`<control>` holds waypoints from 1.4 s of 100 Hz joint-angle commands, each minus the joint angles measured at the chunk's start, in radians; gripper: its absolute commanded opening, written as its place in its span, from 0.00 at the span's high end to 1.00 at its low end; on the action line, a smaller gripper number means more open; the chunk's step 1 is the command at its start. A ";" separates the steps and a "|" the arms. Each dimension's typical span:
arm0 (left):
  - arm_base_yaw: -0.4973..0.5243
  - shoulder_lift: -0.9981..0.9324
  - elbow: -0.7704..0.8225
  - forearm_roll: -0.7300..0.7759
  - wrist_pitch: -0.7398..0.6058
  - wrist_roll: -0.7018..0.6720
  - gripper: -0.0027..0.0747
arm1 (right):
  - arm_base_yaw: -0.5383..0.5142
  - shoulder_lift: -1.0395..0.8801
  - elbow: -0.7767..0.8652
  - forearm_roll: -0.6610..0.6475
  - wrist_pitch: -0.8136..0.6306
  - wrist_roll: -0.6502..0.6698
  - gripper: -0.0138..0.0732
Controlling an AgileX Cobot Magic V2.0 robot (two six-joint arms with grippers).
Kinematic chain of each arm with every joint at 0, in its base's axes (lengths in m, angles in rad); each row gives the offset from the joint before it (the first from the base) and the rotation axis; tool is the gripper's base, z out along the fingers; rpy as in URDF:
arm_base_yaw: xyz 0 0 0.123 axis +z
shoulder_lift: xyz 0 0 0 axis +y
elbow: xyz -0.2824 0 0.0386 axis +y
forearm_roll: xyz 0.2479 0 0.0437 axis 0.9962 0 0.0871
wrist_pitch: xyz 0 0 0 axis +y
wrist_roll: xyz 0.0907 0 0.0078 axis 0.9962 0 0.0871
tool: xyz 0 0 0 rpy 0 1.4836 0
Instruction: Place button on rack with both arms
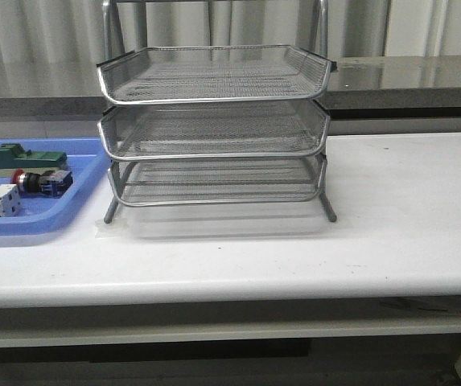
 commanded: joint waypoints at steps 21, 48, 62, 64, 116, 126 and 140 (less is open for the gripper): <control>-0.006 -0.032 0.034 -0.002 -0.073 -0.009 0.99 | -0.005 -0.013 0.003 0.003 -0.082 -0.003 0.91; -0.006 -0.032 0.034 -0.002 -0.073 -0.009 0.99 | -0.005 -0.013 0.003 0.002 -0.082 -0.005 0.91; -0.006 -0.032 0.034 -0.002 -0.073 -0.009 0.99 | -0.005 -0.013 0.003 0.002 -0.105 -0.005 0.91; -0.006 -0.032 0.034 -0.002 -0.073 -0.009 0.99 | -0.005 -0.013 0.003 0.002 -0.115 -0.005 0.91; -0.006 -0.032 0.034 -0.002 -0.073 -0.009 0.99 | -0.005 0.126 -0.344 0.045 0.136 -0.005 0.91; -0.006 -0.032 0.034 -0.002 -0.073 -0.009 0.99 | -0.005 0.257 -0.479 0.050 0.256 -0.005 0.91; -0.006 -0.032 0.034 -0.002 -0.073 -0.009 0.99 | -0.005 0.454 -0.663 0.118 0.453 -0.005 0.91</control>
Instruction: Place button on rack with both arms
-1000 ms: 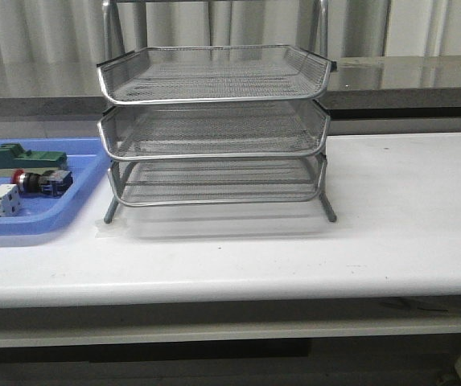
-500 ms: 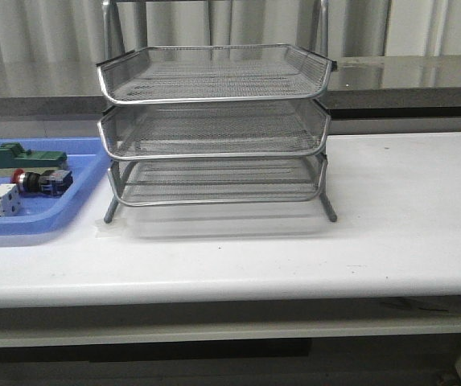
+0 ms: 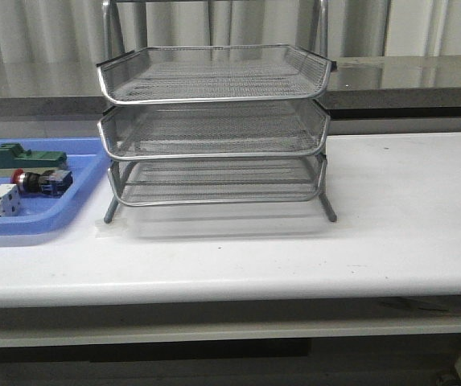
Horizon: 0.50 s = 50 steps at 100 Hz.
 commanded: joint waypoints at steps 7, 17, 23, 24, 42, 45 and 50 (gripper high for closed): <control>-0.006 -0.032 0.034 -0.002 -0.073 -0.009 0.99 | -0.005 0.213 -0.204 0.078 0.125 -0.005 0.91; -0.006 -0.032 0.034 -0.002 -0.073 -0.009 0.99 | -0.005 0.327 -0.283 0.127 0.178 -0.005 0.91; -0.006 -0.032 0.034 -0.002 -0.073 -0.009 0.99 | -0.005 0.388 -0.306 0.152 0.156 -0.005 0.91; -0.006 -0.032 0.034 -0.002 -0.073 -0.009 0.99 | -0.005 0.394 -0.307 0.155 0.146 -0.005 0.91; -0.006 -0.032 0.034 -0.002 -0.073 -0.009 0.99 | -0.005 0.531 -0.308 0.277 0.011 -0.005 0.91; -0.006 -0.032 0.034 -0.002 -0.073 -0.009 0.99 | -0.005 0.551 -0.308 0.303 0.012 -0.005 0.91; -0.006 -0.032 0.034 -0.002 -0.073 -0.009 0.99 | -0.005 0.581 -0.308 0.350 0.020 -0.005 0.91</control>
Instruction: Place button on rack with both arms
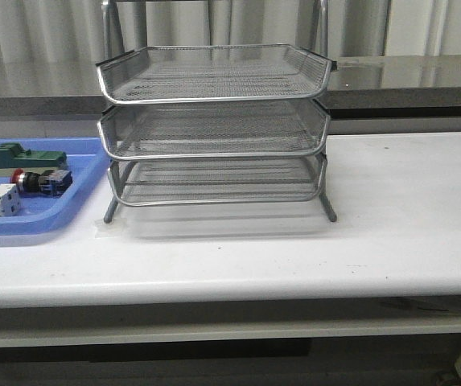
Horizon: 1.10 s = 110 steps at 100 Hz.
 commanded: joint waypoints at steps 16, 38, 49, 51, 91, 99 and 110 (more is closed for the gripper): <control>-0.006 -0.032 0.034 -0.002 -0.073 -0.009 0.99 | -0.003 0.143 -0.036 0.183 -0.059 -0.005 0.90; -0.006 -0.032 0.034 -0.002 -0.073 -0.009 0.99 | 0.023 0.272 -0.036 0.243 -0.008 -0.008 0.58; -0.006 -0.032 0.034 -0.002 -0.073 -0.009 0.99 | 0.081 0.330 -0.036 0.270 -0.034 -0.008 0.36; -0.006 -0.032 0.034 -0.002 -0.073 -0.009 0.99 | 0.089 0.336 -0.036 0.274 -0.042 -0.008 0.35; -0.006 -0.032 0.034 -0.002 -0.073 -0.009 0.99 | 0.211 0.524 -0.052 0.385 -0.263 -0.008 0.34; -0.006 -0.032 0.034 -0.002 -0.073 -0.009 0.99 | 0.211 0.553 -0.080 0.385 -0.269 -0.014 0.34; -0.006 -0.032 0.034 -0.002 -0.073 -0.009 0.99 | 0.211 0.588 -0.128 0.385 -0.269 -0.015 0.34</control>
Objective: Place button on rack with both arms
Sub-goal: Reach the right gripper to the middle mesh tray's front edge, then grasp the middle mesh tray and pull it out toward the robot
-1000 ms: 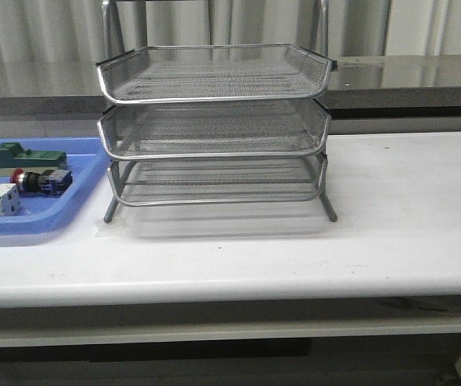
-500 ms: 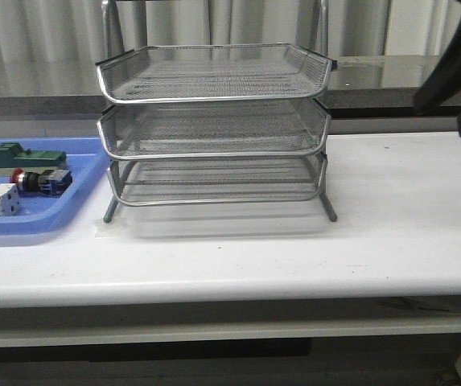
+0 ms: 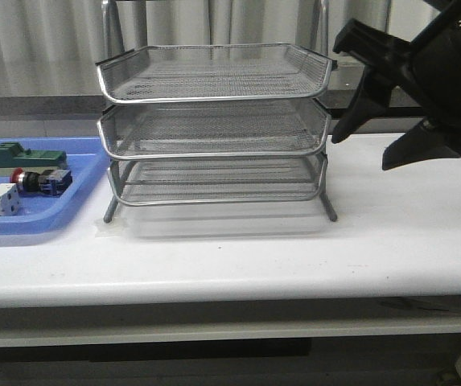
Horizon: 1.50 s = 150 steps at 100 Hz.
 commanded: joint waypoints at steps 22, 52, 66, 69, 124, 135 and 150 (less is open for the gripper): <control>-0.006 -0.032 0.034 -0.002 -0.073 -0.009 0.99 | 0.001 0.072 -0.173 0.022 -0.052 -0.015 0.34; -0.006 -0.032 0.034 -0.002 -0.073 -0.009 0.99 | 0.001 0.192 -0.246 0.056 -0.051 -0.015 0.34; -0.006 -0.032 0.034 -0.002 -0.073 -0.009 0.99 | 0.000 0.218 -0.253 0.065 -0.083 -0.015 0.34; -0.006 -0.032 0.034 -0.002 -0.073 -0.009 0.99 | 0.000 0.222 -0.253 0.065 -0.090 -0.015 0.34; -0.006 -0.032 0.034 -0.002 -0.073 -0.009 0.99 | -0.001 0.284 -0.328 0.069 -0.099 -0.015 0.40; -0.006 -0.032 0.034 -0.002 -0.073 -0.009 0.99 | -0.001 0.288 -0.331 0.070 -0.100 -0.015 0.50; -0.006 -0.032 0.034 -0.002 -0.073 -0.009 0.99 | -0.001 0.305 -0.331 0.076 -0.088 -0.015 0.53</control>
